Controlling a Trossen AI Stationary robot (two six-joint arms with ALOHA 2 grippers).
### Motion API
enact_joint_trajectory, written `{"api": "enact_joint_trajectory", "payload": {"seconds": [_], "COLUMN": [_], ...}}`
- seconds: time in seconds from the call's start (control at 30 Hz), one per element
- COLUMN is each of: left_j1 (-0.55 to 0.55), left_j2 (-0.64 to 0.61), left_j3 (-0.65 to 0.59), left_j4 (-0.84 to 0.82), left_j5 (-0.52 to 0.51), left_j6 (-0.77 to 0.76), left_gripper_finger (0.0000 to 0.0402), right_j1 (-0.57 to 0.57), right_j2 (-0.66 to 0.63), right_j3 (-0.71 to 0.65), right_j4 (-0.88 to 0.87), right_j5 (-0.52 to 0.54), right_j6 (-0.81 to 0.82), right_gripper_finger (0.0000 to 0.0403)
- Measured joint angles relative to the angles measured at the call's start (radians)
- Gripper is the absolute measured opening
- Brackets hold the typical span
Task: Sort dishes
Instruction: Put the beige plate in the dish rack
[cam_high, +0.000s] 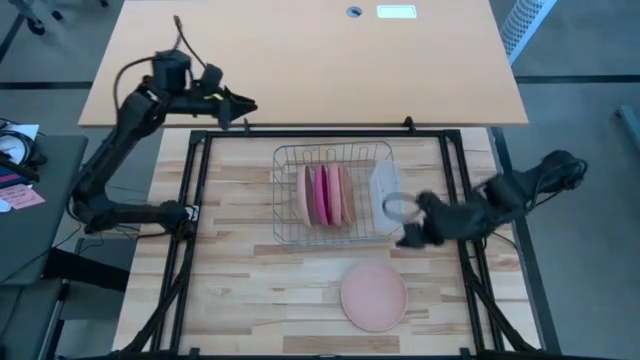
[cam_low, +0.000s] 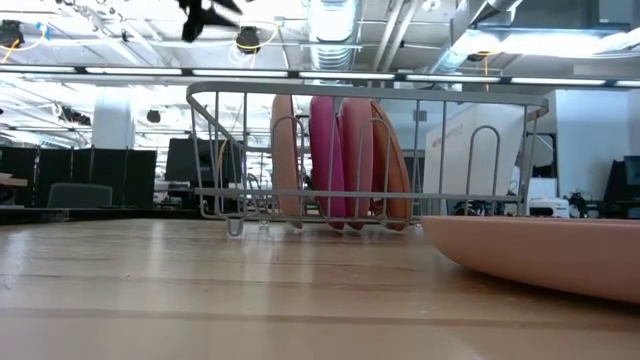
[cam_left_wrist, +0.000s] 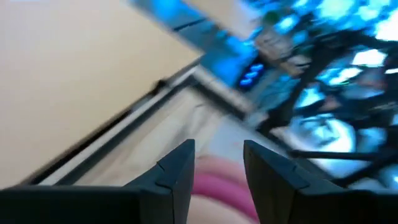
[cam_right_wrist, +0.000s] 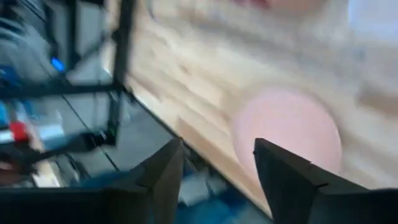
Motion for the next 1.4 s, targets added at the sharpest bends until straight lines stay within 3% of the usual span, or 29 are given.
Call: {"api": "enact_joint_trajectory", "payload": {"seconds": [0.1, 0.2, 0.37, 0.47, 0.83, 1.0, 1.2, 1.4], "left_j1": [-0.003, -0.02, -0.032, -0.033, -0.035, -0.044, -0.073, -0.109], "left_j2": [-0.013, -0.029, -0.049, -0.049, -0.049, -0.049, -0.049, -0.049], "left_j3": [0.032, 0.042, 0.042, 0.042, 0.042, 0.042, 0.042, 0.042], "left_j4": [0.0, -0.001, -0.039, -0.062, -0.071, -0.074, -0.074, -0.072], "left_j5": [0.099, 0.111, 0.114, 0.114, 0.118, 0.118, 0.117, 0.061], "left_j6": [-0.029, -0.052, -0.02, 0.004, 0.034, 0.022, 0.0, -0.023], "left_gripper_finger": [0.0132, 0.0132, 0.0132, 0.0132, 0.0132, 0.0132, 0.0132, 0.0132], "right_j1": [0.093, 0.149, 0.192, 0.207, 0.224, 0.248, 0.261, 0.263], "right_j2": [0.073, 0.174, 0.352, 0.454, 0.675, 0.687, 0.603, 0.57], "right_j3": [0.0, 0.0, 0.0, 0.0, -0.019, -0.093, -0.226, -0.373], "right_j4": [-0.061, -0.065, -0.045, -0.035, 0.046, 0.14, 0.207, 0.368], "right_j5": [0.001, -0.015, -0.21, -0.266, -0.269, -0.266, -0.244, -0.228], "right_j6": [0.146, 0.261, 0.317, 0.319, 0.485, 0.509, 0.509, 0.503], "right_gripper_finger": [0.0225, 0.0229, 0.0229, 0.023, 0.0228, 0.0228, 0.0227, 0.02]}}
